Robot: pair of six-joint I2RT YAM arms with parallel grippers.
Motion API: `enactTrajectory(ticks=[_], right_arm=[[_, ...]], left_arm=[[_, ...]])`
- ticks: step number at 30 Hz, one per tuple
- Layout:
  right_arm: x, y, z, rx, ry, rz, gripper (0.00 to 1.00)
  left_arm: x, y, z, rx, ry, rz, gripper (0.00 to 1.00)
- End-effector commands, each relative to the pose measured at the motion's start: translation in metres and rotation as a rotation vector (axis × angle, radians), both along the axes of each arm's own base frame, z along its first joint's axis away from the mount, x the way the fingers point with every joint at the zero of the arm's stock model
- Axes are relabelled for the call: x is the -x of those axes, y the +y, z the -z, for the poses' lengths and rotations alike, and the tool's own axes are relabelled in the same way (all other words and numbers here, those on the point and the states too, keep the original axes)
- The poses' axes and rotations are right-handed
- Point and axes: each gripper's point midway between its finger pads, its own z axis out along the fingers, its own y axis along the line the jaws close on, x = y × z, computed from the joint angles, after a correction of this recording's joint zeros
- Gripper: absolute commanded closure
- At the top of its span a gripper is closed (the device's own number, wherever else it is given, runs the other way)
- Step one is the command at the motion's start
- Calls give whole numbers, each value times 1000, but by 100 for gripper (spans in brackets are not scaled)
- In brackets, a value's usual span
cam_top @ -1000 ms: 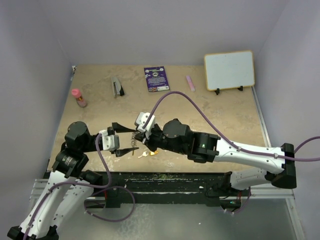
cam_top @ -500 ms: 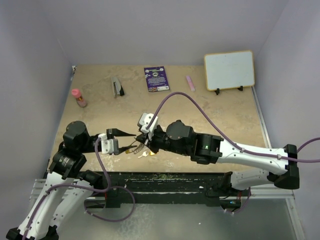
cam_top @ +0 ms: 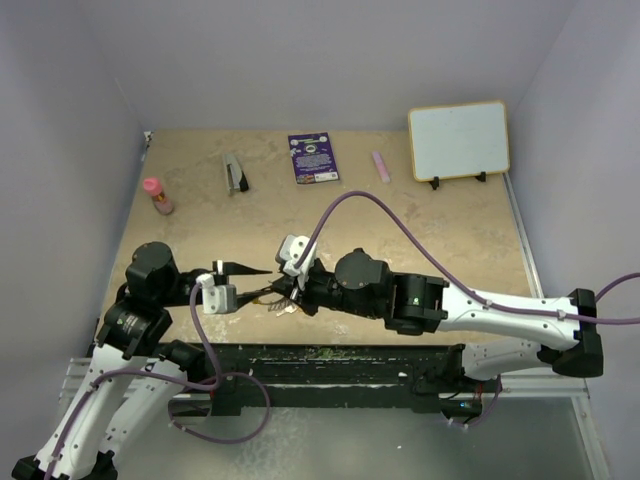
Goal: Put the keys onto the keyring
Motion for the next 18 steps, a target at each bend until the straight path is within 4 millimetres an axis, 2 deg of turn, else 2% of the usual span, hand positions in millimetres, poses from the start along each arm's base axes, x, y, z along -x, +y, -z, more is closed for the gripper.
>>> enactTrajectory(ticks=[1, 7, 11, 15, 18], right_arm=[[10, 1, -40, -128, -15, -21, 100], [13, 4, -34, -109, -12, -23, 100], [12, 5, -31, -106, -17, -16, 100], [10, 3, -31, -108, -20, -6, 100], [10, 1, -32, -110, -21, -3, 100]], left_arm=[[3, -1, -12, 13, -68, 32, 63], [13, -4, -13, 25, -60, 88, 65], [26, -5, -14, 33, -71, 157, 65], [37, -5, -12, 35, -73, 211, 76], [38, -5, -10, 30, -73, 210, 76]])
